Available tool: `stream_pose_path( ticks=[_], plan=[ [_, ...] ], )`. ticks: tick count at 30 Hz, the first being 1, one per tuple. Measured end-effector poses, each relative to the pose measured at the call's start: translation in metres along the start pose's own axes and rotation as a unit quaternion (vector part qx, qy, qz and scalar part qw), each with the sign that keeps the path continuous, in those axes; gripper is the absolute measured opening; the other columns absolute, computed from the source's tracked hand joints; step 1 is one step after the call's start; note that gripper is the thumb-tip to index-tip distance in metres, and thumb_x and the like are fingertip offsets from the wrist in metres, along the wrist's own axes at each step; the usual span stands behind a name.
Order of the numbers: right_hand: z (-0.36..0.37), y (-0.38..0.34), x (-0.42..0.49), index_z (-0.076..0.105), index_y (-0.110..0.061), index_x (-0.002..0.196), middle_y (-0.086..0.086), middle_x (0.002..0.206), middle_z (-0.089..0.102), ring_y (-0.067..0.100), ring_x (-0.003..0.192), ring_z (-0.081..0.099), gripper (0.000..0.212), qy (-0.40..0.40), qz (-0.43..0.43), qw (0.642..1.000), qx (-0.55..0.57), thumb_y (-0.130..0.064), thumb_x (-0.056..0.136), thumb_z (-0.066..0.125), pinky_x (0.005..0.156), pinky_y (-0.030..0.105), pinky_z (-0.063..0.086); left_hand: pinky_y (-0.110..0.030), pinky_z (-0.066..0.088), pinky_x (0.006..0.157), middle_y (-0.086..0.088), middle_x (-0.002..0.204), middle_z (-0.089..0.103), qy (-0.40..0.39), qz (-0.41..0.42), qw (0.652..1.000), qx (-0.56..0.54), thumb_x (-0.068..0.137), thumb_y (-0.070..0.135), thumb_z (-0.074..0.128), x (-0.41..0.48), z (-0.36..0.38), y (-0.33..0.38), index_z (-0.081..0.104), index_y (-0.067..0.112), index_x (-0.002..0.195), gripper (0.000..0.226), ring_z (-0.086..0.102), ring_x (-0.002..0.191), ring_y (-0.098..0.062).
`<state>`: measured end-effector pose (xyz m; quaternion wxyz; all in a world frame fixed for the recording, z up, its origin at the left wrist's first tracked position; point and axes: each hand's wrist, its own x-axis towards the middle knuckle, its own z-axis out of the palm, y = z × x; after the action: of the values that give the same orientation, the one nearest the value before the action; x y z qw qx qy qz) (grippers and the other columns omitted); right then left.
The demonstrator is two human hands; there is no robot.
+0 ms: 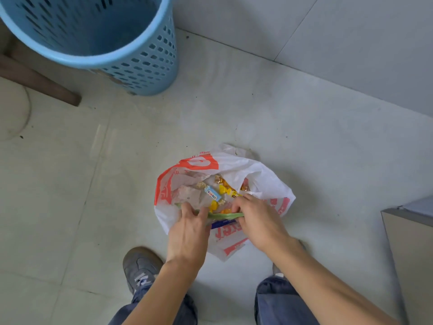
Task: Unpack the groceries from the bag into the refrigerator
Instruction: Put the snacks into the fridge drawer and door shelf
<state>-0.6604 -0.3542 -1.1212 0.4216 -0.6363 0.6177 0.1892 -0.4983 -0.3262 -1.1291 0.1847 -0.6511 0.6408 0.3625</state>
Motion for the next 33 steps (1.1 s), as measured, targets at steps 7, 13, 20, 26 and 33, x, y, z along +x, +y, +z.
stream_pose_path(
  ticks=[7,13,20,26,33],
  plan=[
    [-0.042,-0.003,-0.046,0.061,-0.02,0.11,-0.003,0.119,0.06,0.021,0.105,0.061,0.021,-0.011,0.015,0.999,0.051,-0.013,0.091,0.062,0.083,0.037,0.053,-0.031,0.055,0.068,0.001,0.106,0.048,0.007,0.031,1.0,0.003,0.097,0.039,0.053,-0.025,-0.043,0.015,0.061,0.026,0.123,0.03,0.054,0.096,-0.018],
    [-0.027,-0.003,-0.013,0.061,-0.014,0.115,0.007,0.116,0.064,0.029,0.101,0.065,0.029,-0.064,0.028,0.997,-0.01,-0.005,0.087,0.059,0.075,0.035,0.05,-0.031,0.058,0.073,-0.002,0.114,0.048,-0.014,0.031,0.998,0.061,0.097,0.04,0.053,0.0,-0.02,0.014,0.065,0.025,0.118,0.028,0.052,0.101,-0.017],
    [0.039,0.004,0.041,0.029,-0.012,0.146,0.02,0.147,0.033,0.036,0.133,0.04,0.079,0.011,0.042,0.995,-0.086,-0.007,0.081,0.073,0.101,0.041,0.046,-0.029,0.052,0.075,-0.003,0.12,0.049,-0.019,0.038,0.993,0.107,0.095,0.035,0.059,0.025,0.043,0.002,0.063,0.024,0.117,0.025,0.05,0.106,-0.02],
    [0.067,0.013,0.069,0.024,-0.012,0.148,0.02,0.144,0.035,0.035,0.135,0.037,0.098,0.082,0.034,0.988,-0.13,-0.009,0.069,0.081,0.11,0.039,0.038,-0.034,0.05,0.093,-0.007,0.132,0.05,0.035,0.1,0.988,0.114,0.073,0.02,0.082,0.054,0.065,-0.005,0.049,0.021,0.129,0.066,0.049,0.116,-0.026],
    [0.059,0.013,0.082,0.044,-0.01,0.128,0.017,0.131,0.051,0.033,0.121,0.049,0.063,0.066,0.05,0.986,-0.144,-0.022,0.077,0.078,0.101,0.038,0.043,-0.032,0.057,0.079,-0.012,0.139,0.03,0.034,0.064,0.995,0.062,0.071,0.008,0.077,0.072,0.059,-0.005,0.016,0.023,0.143,0.095,0.055,0.109,-0.026]
  ],
)
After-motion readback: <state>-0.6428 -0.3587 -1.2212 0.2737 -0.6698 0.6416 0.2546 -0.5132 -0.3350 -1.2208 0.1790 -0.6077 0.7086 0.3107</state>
